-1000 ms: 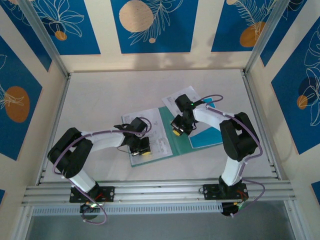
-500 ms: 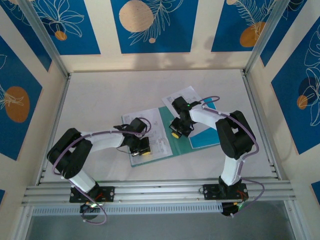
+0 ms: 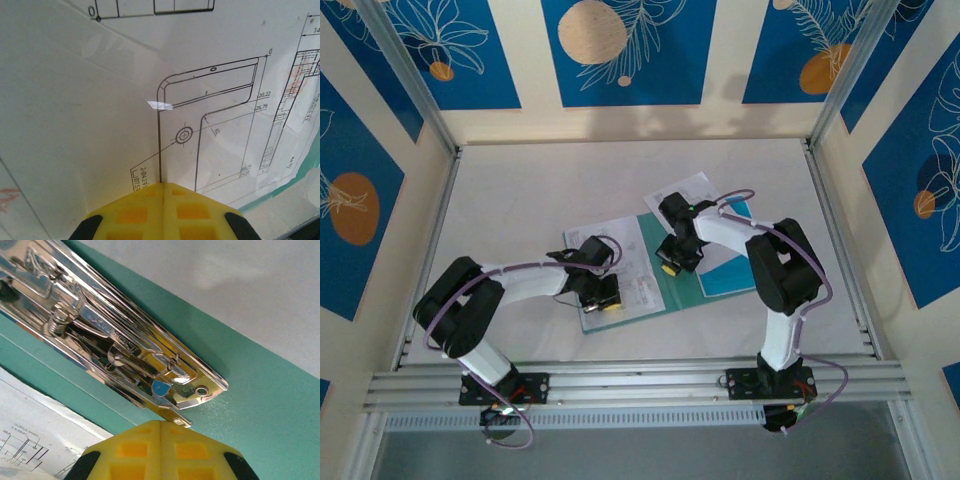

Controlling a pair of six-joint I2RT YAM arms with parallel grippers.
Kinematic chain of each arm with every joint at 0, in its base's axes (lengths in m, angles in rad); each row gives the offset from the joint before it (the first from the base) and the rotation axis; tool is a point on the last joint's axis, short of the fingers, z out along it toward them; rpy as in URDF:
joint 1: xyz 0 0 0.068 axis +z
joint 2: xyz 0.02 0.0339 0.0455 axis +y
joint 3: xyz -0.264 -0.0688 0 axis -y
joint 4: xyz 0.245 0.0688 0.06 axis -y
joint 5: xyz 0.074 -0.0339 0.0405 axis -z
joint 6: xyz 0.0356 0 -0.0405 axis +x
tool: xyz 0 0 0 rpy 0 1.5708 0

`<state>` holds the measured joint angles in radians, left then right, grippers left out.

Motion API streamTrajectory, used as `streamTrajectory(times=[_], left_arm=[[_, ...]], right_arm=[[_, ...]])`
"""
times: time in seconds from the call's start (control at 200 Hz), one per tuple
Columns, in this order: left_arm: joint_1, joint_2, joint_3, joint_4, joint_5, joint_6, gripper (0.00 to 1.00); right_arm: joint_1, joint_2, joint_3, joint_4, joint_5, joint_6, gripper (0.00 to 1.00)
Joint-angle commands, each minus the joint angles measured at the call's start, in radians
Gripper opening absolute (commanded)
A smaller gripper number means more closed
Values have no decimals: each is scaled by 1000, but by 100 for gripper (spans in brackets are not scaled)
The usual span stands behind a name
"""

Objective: Put the files into the folder

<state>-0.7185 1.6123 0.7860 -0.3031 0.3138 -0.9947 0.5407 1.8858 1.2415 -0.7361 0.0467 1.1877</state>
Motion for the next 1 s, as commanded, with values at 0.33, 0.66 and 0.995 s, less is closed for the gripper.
streamTrajectory(times=[0.33, 0.66, 0.995], left_arm=[[-9, 15, -83, -111, -73, -53, 0], [-7, 1, -119, -129, -94, -88, 0], [0, -3, -121, -170, -120, -94, 0]], right_arm=[[-12, 60, -38, -84, 96, 1, 0], [-85, 36, -106, 22, -15, -50, 0], [-146, 84, -132, 24, -54, -58, 0]])
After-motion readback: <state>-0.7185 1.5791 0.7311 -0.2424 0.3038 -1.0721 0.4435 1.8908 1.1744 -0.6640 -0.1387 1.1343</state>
